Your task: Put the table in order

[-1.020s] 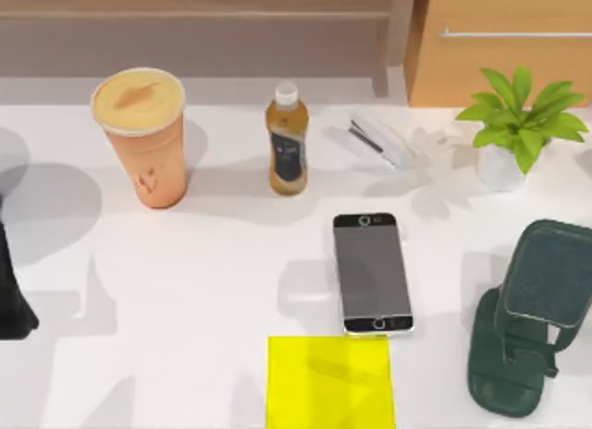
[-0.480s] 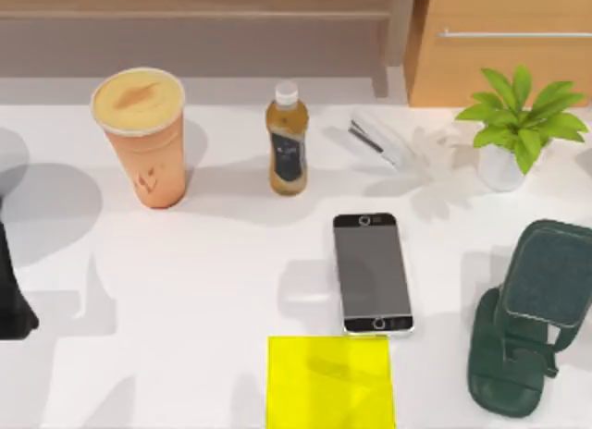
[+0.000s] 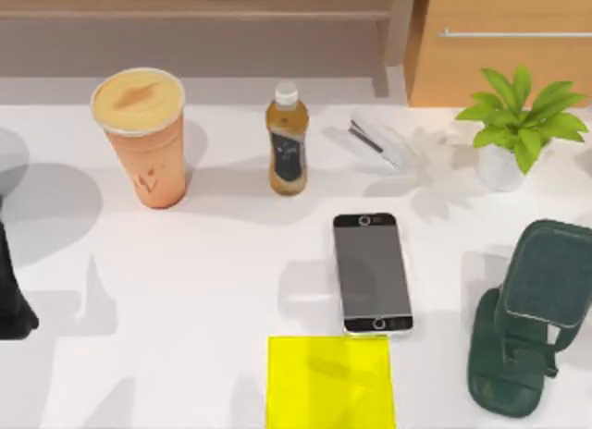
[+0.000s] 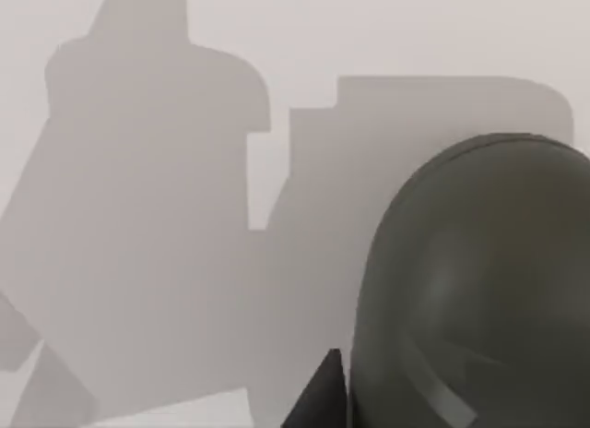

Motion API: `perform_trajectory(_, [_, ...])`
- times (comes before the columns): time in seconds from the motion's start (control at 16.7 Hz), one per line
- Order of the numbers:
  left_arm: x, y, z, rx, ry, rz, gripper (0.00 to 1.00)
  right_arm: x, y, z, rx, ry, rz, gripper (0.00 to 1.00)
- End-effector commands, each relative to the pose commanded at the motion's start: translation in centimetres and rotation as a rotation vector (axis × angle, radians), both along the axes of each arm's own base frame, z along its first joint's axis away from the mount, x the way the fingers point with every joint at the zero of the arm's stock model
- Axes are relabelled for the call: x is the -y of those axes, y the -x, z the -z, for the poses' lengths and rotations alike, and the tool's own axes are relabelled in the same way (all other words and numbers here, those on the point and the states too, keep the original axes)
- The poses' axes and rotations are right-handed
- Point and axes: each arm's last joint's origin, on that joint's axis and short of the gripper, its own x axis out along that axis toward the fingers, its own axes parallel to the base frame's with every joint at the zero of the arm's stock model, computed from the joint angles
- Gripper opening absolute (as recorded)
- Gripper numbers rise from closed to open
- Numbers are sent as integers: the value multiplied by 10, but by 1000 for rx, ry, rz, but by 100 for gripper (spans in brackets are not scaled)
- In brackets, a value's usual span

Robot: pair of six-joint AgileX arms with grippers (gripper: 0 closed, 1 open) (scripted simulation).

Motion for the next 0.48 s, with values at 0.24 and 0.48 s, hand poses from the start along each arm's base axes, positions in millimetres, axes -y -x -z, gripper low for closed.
perform_trajectory(0.24, [0,0,0,0,0,0,100,1,-3,-38,-12,-3,-2,0])
perform_trajectory(0.48, [0,0,0,0,0,0,100,-1,0,-81,-8,-2,-4,0])
